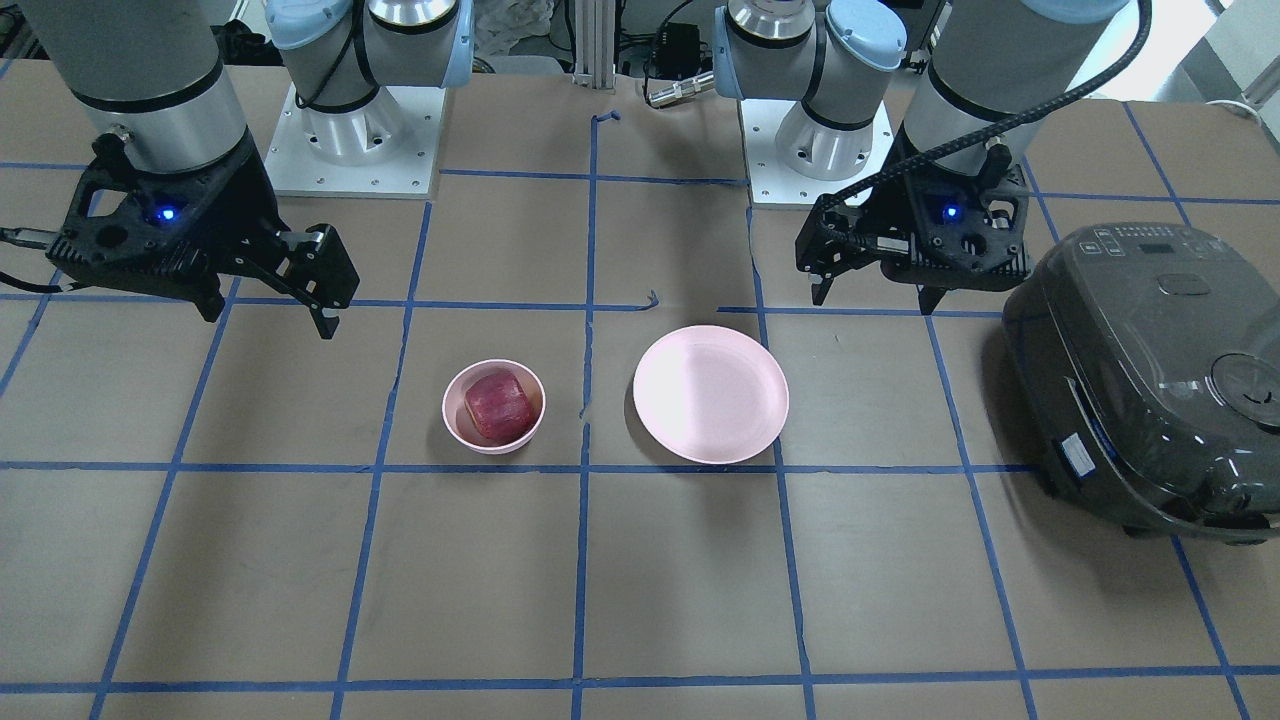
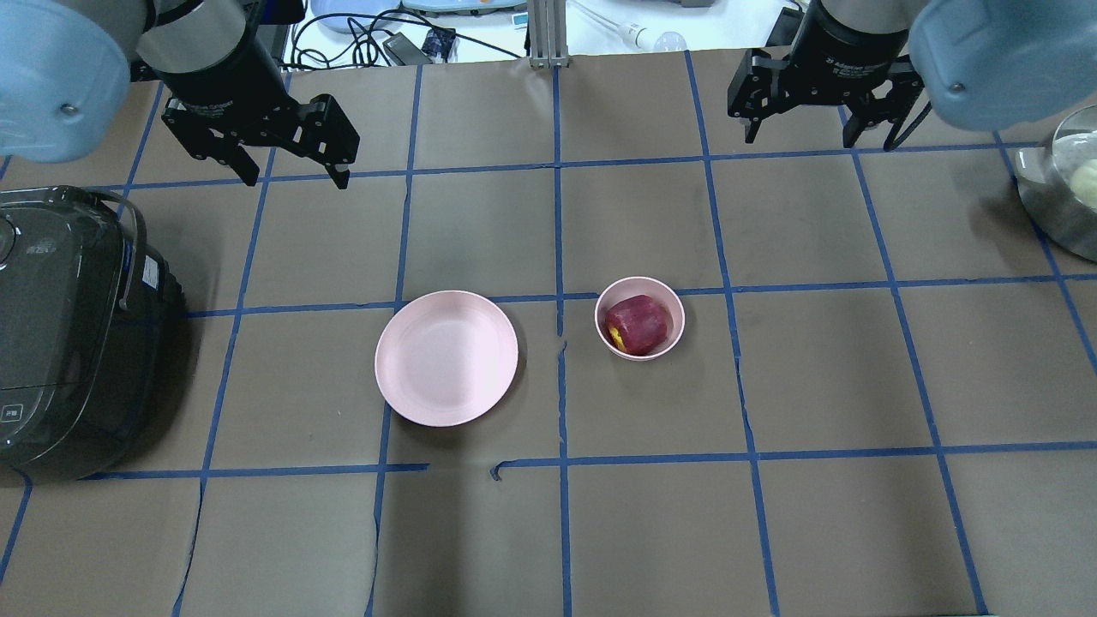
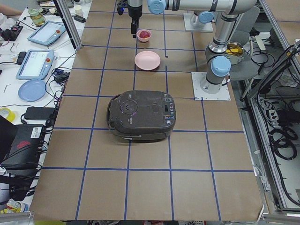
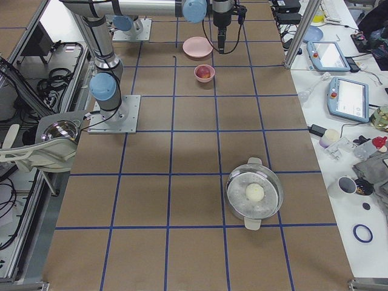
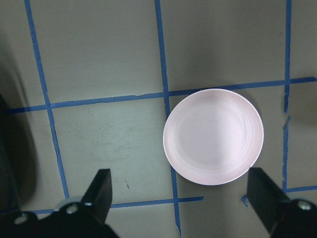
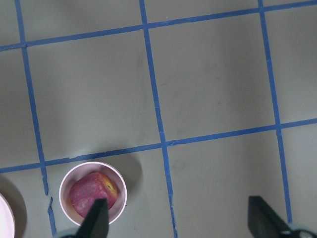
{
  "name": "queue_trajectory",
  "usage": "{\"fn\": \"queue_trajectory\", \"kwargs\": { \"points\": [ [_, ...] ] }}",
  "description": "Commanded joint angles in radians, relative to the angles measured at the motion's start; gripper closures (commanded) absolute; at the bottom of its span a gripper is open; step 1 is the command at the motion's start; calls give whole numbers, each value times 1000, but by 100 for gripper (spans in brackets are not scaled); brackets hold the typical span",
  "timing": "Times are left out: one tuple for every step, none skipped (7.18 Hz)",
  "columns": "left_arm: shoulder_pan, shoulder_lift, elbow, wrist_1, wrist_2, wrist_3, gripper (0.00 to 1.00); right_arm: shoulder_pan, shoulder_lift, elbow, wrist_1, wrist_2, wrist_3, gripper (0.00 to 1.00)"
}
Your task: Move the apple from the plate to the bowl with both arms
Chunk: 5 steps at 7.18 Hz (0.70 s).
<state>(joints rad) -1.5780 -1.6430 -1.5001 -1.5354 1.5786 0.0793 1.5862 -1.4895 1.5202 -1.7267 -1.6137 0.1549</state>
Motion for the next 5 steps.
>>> {"fn": "queue_trajectory", "kwargs": {
  "points": [
    [0, 0, 0, 1, 1, 0, 4, 0, 0, 0, 1, 0, 0, 0],
    [0, -4, 0, 1, 3, 2, 3, 1, 0, 0, 1, 0, 0, 0],
    [0, -5, 0, 3, 3, 3, 1, 2, 0, 0, 1, 0, 0, 0],
    [1, -6, 0, 3, 1, 2, 1, 2, 0, 0, 1, 0, 0, 0],
    [0, -11, 0, 3, 3, 3, 0, 2, 0, 0, 1, -2, 0, 0]
  ]
}}
